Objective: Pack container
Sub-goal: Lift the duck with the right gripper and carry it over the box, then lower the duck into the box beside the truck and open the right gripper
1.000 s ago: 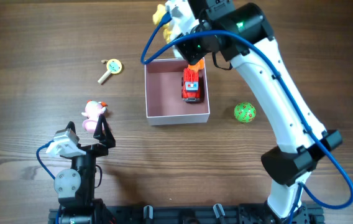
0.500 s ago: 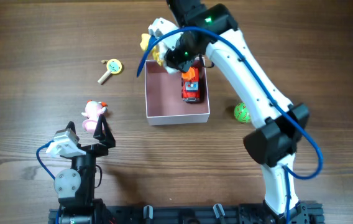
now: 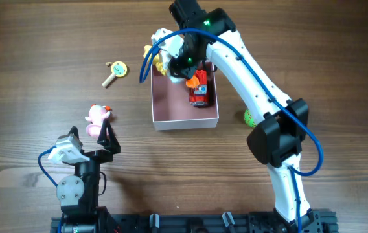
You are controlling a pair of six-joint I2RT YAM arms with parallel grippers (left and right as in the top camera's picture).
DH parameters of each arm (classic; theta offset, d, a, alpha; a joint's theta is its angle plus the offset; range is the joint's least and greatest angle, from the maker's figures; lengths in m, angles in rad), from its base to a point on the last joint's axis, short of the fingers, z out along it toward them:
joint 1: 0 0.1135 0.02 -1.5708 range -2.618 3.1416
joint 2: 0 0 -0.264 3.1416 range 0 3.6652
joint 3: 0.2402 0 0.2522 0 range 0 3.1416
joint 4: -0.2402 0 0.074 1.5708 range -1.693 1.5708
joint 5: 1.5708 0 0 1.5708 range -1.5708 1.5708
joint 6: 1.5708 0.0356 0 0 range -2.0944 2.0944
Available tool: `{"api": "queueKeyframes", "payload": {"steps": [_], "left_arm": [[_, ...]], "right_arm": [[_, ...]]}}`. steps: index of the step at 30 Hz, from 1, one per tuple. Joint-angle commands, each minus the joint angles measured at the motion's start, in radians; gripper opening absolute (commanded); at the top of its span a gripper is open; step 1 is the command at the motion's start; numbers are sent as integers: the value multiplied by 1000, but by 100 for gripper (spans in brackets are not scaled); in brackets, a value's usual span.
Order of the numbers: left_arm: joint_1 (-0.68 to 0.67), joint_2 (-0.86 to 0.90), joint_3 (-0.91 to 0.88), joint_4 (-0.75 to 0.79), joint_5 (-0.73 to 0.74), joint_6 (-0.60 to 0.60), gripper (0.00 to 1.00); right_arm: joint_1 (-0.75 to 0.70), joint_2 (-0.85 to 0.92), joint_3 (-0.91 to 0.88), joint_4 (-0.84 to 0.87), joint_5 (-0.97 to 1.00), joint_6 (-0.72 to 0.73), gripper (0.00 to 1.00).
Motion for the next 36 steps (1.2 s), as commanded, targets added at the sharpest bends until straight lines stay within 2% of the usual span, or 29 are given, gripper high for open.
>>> {"api": "queueKeyframes", "payload": {"steps": [1, 12, 22, 36], "left_arm": [[6, -3, -1, -8, 12, -8, 100], [6, -3, -1, -8, 12, -8, 100], [6, -3, -1, -8, 12, -8, 100], [6, -3, -1, -8, 12, -8, 100]], "right_arm": [[4, 52, -3, 1, -48, -14, 34], [3, 102, -3, 9, -48, 32, 38], [3, 113, -3, 6, -31, 62, 57], [2, 113, -3, 14, -5, 96, 70]]}}
